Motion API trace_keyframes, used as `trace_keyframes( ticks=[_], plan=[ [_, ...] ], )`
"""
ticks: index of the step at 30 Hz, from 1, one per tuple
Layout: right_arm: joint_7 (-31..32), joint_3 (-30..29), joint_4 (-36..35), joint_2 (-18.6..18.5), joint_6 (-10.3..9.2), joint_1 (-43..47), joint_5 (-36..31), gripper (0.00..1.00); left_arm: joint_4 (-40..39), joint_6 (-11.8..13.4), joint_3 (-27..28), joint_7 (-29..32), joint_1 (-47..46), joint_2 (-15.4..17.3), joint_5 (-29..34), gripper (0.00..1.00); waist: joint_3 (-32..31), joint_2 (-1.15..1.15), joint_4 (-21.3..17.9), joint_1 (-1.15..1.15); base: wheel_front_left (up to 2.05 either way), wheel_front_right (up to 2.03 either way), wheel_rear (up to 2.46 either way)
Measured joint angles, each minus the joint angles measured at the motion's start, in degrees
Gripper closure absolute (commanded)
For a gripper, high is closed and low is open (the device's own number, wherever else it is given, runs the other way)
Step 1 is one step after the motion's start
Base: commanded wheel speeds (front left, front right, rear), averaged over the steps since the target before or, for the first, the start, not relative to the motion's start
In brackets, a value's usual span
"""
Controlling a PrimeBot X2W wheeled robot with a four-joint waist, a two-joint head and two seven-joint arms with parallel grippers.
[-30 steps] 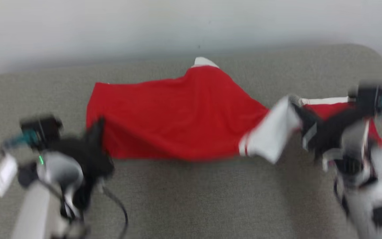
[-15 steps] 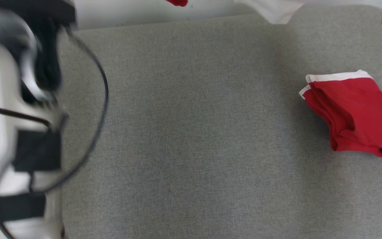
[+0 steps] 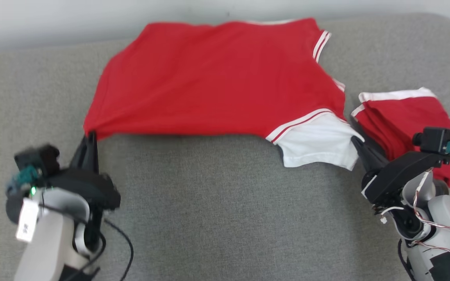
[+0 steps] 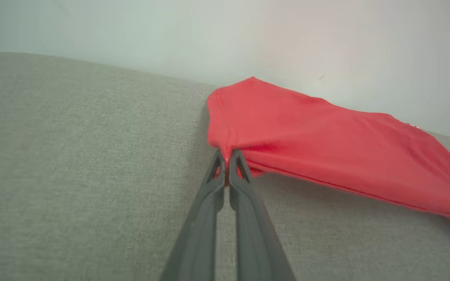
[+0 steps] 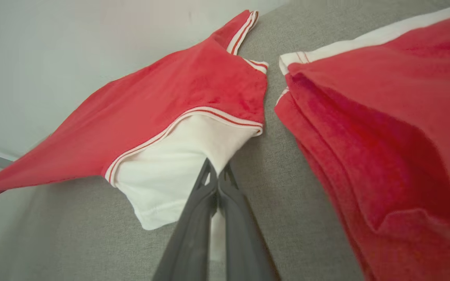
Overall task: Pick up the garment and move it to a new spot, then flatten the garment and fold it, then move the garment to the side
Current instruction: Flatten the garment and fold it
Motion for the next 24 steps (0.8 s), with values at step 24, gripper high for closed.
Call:
trace_keyframes(
  ticks=[24],
  plan=[
    [4.5,3.4,-7.1,-1.2,-3.27,23.1,-2.0,1.00,4.2,-0.6,0.8,-5.5,24.0,-0.5,-1.7,1.00,-17.5,-0.02,2.1,-0.02,0.00,0.00,0.00]
  ],
)
